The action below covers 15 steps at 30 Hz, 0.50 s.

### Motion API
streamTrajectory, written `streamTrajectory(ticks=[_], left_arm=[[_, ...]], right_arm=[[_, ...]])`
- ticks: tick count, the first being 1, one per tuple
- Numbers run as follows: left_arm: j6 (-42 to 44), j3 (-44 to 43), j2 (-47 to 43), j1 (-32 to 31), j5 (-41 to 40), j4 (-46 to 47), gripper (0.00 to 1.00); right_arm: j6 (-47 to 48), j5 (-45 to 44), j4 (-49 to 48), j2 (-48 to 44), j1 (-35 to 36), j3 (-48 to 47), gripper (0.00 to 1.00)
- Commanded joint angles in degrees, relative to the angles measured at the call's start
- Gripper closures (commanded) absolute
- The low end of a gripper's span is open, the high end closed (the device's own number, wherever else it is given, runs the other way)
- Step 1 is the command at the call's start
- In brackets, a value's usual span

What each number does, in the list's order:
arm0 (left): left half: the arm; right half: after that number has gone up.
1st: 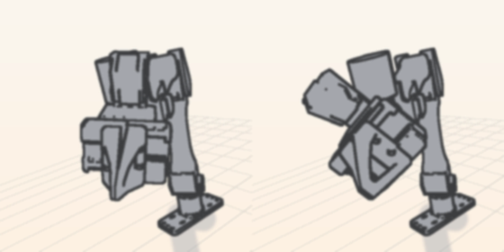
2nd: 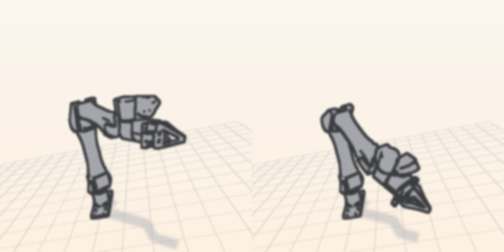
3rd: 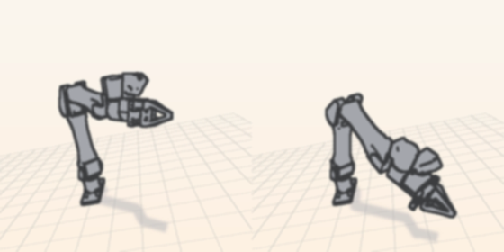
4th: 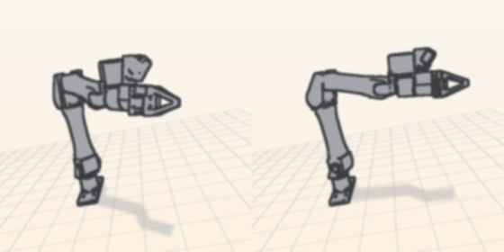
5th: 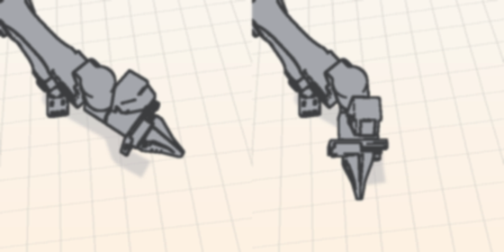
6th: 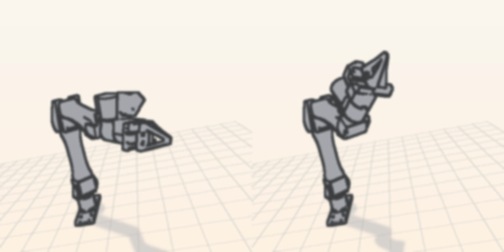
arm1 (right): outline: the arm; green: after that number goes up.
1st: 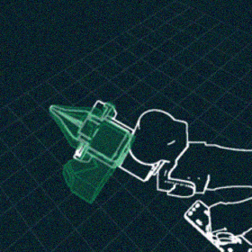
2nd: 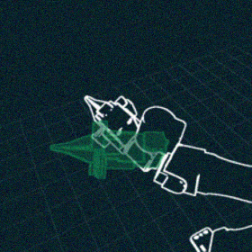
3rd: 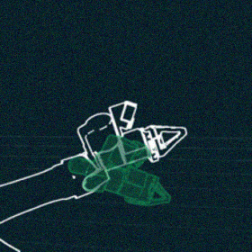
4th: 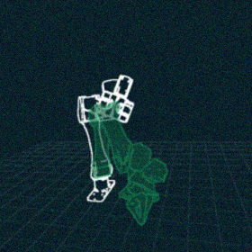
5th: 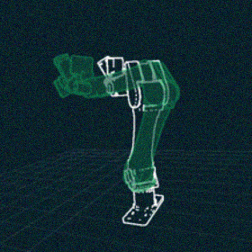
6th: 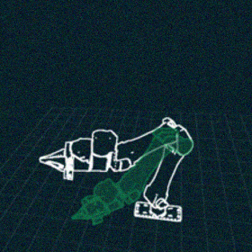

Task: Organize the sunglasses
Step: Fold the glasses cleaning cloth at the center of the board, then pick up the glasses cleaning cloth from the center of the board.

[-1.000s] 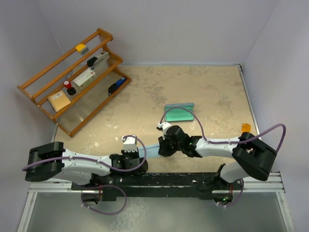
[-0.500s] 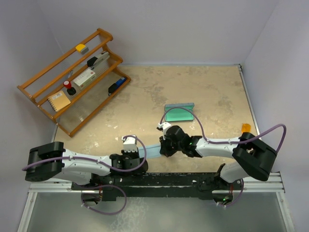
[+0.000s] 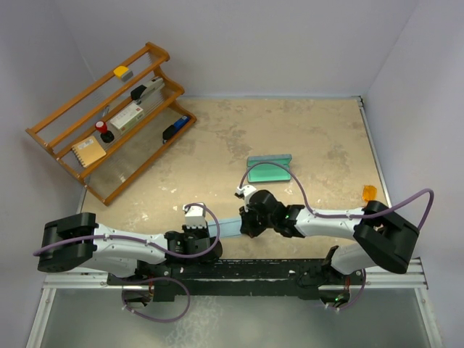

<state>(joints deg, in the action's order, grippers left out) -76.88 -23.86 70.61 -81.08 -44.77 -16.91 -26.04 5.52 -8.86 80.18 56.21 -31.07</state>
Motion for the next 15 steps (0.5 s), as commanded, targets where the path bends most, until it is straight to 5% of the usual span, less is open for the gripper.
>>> streamTrajectory(ticks=[1,15], left_arm=[[-0.1,1.4,0.6,-0.5,3.1,-0.3,1.00],[-0.5,1.9,-0.4,-0.5,2.8,-1.0,1.00]], right_arm=[[-0.4,0.1,0.2,-1.3,1.0,-2.2,1.00],[-1.6,-0.4,0.0,-1.3,2.3,-1.7,1.00]])
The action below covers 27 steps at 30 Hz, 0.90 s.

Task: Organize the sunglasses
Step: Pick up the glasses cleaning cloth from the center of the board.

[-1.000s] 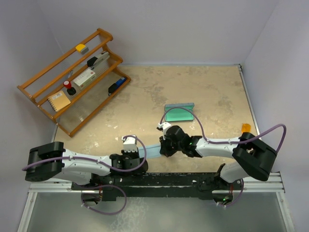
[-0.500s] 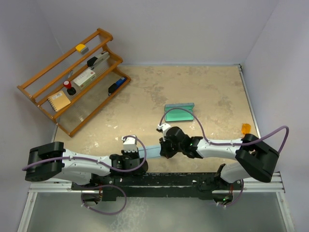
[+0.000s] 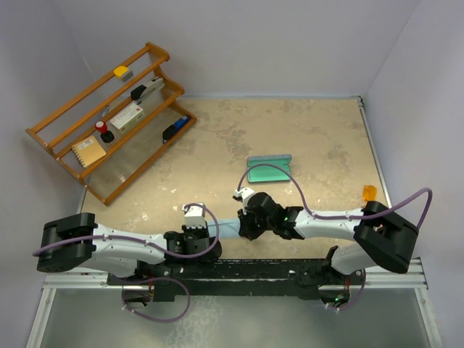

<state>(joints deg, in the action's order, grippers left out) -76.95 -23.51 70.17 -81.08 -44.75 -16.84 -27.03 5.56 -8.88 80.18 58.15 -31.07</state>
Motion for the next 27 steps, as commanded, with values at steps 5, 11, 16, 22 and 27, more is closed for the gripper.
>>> streamTrajectory(ticks=[5,11,16,22,27], left_arm=[[-0.5,1.5,-0.2,-0.5,2.8,-1.7,1.00],[-0.5,1.4,-0.9,-0.5,2.5,-2.4,1.00],[-0.6,1.4,-0.9,-0.6,2.4,-2.8,1.00],[-0.4,1.0,-0.8,-0.6,2.4,-3.5,1.00],[-0.6,0.9,-1.4,-0.6,2.3,-4.7,1.00]], right_arm=[[-0.7,-1.0,0.1,-1.3,0.4,-1.1,1.00],[-0.5,-3.5,1.1,-1.0,0.5,-0.9,0.92],[-0.6,-3.6,1.5,-1.8,0.4,-0.3,0.92],[-0.8,-2.8,1.1,-1.3,0.5,-0.1,0.96],[-0.9,-2.0,0.8,-1.3,0.5,0.0,0.99]])
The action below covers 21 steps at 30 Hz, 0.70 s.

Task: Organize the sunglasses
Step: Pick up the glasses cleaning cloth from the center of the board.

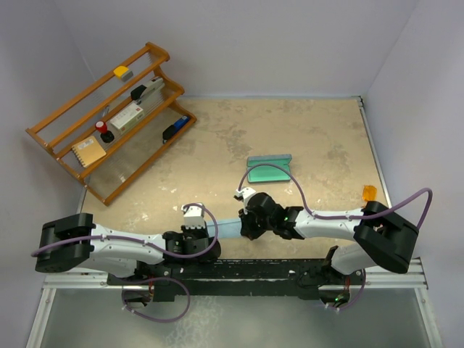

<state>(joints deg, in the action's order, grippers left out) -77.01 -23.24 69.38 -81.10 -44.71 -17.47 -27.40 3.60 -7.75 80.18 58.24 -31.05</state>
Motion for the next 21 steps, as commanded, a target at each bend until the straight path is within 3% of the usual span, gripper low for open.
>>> streamTrajectory(ticks=[1,13,17,21], left_arm=[[-0.6,0.6,-0.6,-0.5,2.2,-4.2,1.00],[-1.9,-0.1,-0.4,-0.5,2.3,-6.2,1.00],[-2.6,-0.7,0.1,-0.6,2.0,-7.3,1.00],[-2.5,-0.8,0.1,-0.7,1.9,-7.3,1.00]], right_arm=[[-0.5,0.2,-0.3,-1.3,0.4,0.0,0.99],[-1.0,0.7,-0.1,-2.1,0.9,0.5,1.00],[-0.7,-2.0,2.3,-4.8,0.9,0.1,0.96],[-0.8,-2.8,4.4,-7.4,0.9,-1.0,1.00]])
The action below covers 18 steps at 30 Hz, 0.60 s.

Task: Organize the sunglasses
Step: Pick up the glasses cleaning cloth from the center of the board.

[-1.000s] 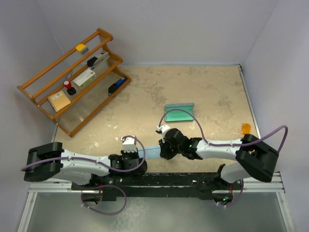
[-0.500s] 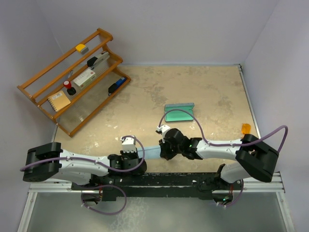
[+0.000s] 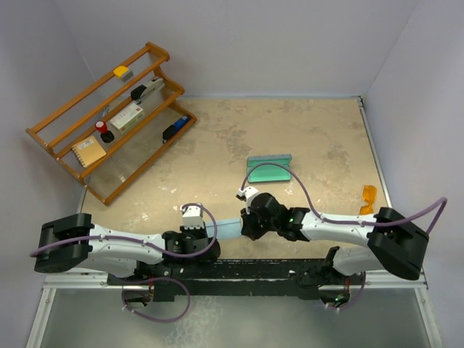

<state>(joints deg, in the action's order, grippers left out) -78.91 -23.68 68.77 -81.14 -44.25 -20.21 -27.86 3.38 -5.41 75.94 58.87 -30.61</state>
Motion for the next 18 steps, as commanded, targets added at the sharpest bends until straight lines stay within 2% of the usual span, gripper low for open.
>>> streamTrajectory(ticks=[1,11,18], left_arm=[[-0.5,-0.4,0.7,-0.7,1.4,-4.5,1.00],[0.2,-0.4,1.0,-0.9,1.2,-3.0,1.00],[0.2,-0.4,0.4,-0.9,0.7,-2.9,1.00]], right_arm=[[0.1,-3.2,2.4,-3.3,0.3,-2.0,1.00],[1.5,-0.3,-1.3,4.3,0.3,-6.8,1.00],[1.8,0.4,-5.0,7.8,0.3,-6.0,1.00]])
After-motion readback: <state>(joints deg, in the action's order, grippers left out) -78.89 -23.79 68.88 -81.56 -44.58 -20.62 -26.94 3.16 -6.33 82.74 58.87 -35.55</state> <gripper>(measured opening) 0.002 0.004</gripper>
